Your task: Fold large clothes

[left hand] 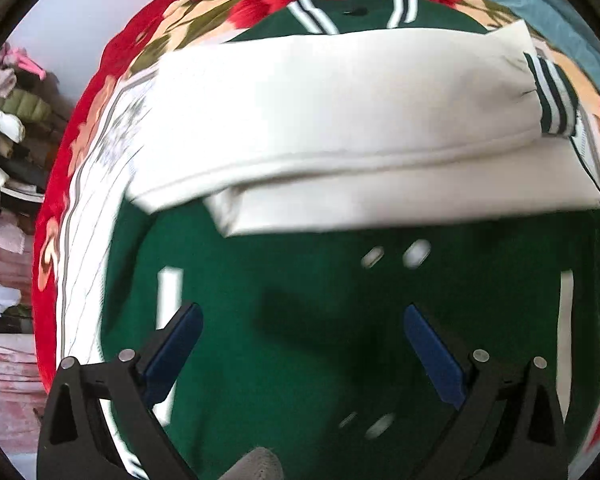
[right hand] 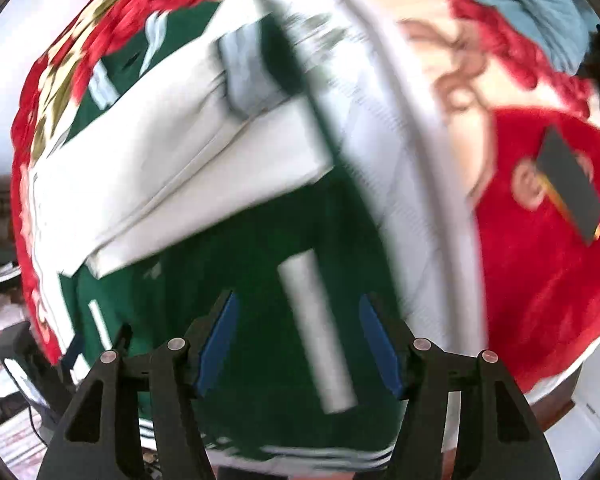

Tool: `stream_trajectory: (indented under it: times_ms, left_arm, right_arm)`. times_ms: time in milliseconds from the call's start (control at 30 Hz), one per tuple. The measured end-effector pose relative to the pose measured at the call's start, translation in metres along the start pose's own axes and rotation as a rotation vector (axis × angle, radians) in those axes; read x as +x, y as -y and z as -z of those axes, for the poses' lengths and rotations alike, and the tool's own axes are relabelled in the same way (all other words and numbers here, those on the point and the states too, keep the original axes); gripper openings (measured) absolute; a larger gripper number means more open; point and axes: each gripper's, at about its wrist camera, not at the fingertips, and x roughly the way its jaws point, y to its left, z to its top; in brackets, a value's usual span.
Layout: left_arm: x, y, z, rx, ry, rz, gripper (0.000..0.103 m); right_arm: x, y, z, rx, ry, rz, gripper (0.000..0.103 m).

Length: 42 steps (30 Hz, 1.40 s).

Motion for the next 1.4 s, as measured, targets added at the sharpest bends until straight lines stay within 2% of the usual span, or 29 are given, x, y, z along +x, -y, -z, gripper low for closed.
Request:
stream_trajectory:
  times_ms: [67, 133, 200, 233, 267, 300, 367, 467, 567, 633, 667, 733, 800, 833, 867, 1033, 1100, 1133, 1167, 1300, 1400]
  left_arm:
    - [0.015, 0.021, -0.008, 0.010, -0.009, -0.065, 0.103]
    - [0.029, 0.032, -0.012, 0.011, -0.036, -0.126, 0.103]
    - [0.040, 0.040, -0.014, -0.008, -0.060, -0.181, 0.103]
    - [0.042, 0.039, -0.012, -0.027, -0.057, -0.202, 0.103]
    - [0.045, 0.033, -0.012, -0.040, -0.054, -0.209, 0.103]
    - [0.046, 0.030, -0.011, -0.057, -0.053, -0.216, 0.103]
    - [0.049, 0.025, -0.010, -0.082, -0.053, -0.218, 0.103]
    - [0.052, 0.024, -0.012, -0.110, -0.064, -0.234, 0.103]
    - [0.049, 0.024, -0.012, -0.129, -0.075, -0.246, 0.103]
    - [0.047, 0.023, -0.012, -0.141, -0.082, -0.251, 0.103]
    - [0.047, 0.021, -0.011, -0.145, -0.085, -0.253, 0.103]
    - [0.042, 0.031, -0.006, -0.152, -0.087, -0.260, 0.103]
    - [0.041, 0.032, -0.004, -0.152, -0.089, -0.267, 0.103]
    - [0.040, 0.033, -0.003, -0.153, -0.089, -0.268, 0.103]
    - [0.040, 0.033, -0.003, -0.152, -0.090, -0.270, 0.103]
    - [0.033, 0.035, 0.003, -0.152, -0.097, -0.282, 0.103]
    - [0.021, 0.039, 0.007, -0.150, -0.092, -0.283, 0.103]
    - [0.012, 0.040, 0.011, -0.149, -0.084, -0.281, 0.103]
    - [0.005, 0.043, 0.015, -0.148, -0.079, -0.284, 0.103]
    - [-0.020, 0.054, 0.045, -0.141, -0.099, -0.275, 0.103]
    - [-0.022, 0.072, 0.072, -0.112, -0.143, -0.280, 0.103]
  right_arm:
    - [0.013, 0.028, -0.028, -0.049, -0.011, 0.010, 0.064]
    - [0.044, 0.023, -0.041, -0.097, -0.050, -0.004, 0.057]
    - [0.085, 0.021, -0.054, -0.134, -0.111, -0.034, 0.056]
    - [0.103, 0.021, -0.058, -0.157, -0.139, -0.051, 0.051]
    - [0.118, 0.021, -0.060, -0.175, -0.157, -0.055, 0.009]
    - [0.130, 0.026, -0.063, -0.186, -0.177, -0.057, 0.007]
    - [0.133, 0.040, -0.067, -0.171, -0.143, -0.046, 0.005]
    - [0.135, 0.054, -0.067, -0.153, -0.138, -0.059, 0.005]
    - [0.133, 0.052, -0.069, -0.159, -0.183, -0.069, 0.008]
    - [0.128, 0.047, -0.071, -0.185, -0.198, -0.091, 0.019]
    - [0.122, 0.047, -0.071, -0.197, -0.188, -0.103, 0.030]
    - [0.121, 0.048, -0.068, -0.240, -0.198, -0.106, 0.039]
    - [0.140, 0.046, -0.061, -0.270, -0.264, -0.083, 0.038]
    - [0.146, 0.048, -0.058, -0.285, -0.259, -0.060, 0.027]
    - [0.147, 0.051, -0.057, -0.281, -0.236, -0.041, 0.020]
    - [0.139, 0.041, -0.048, -0.297, -0.220, 0.034, 0.019]
    - [0.136, 0.035, -0.043, -0.309, -0.240, 0.015, 0.026]
    - [0.131, 0.038, -0.041, -0.306, -0.247, 0.006, 0.039]
    - [0.120, 0.043, -0.037, -0.304, -0.244, -0.029, 0.048]
    - [0.096, 0.055, -0.010, -0.320, -0.289, -0.137, 0.051]
    - [0.119, 0.056, 0.029, -0.264, -0.398, -0.201, 0.051]
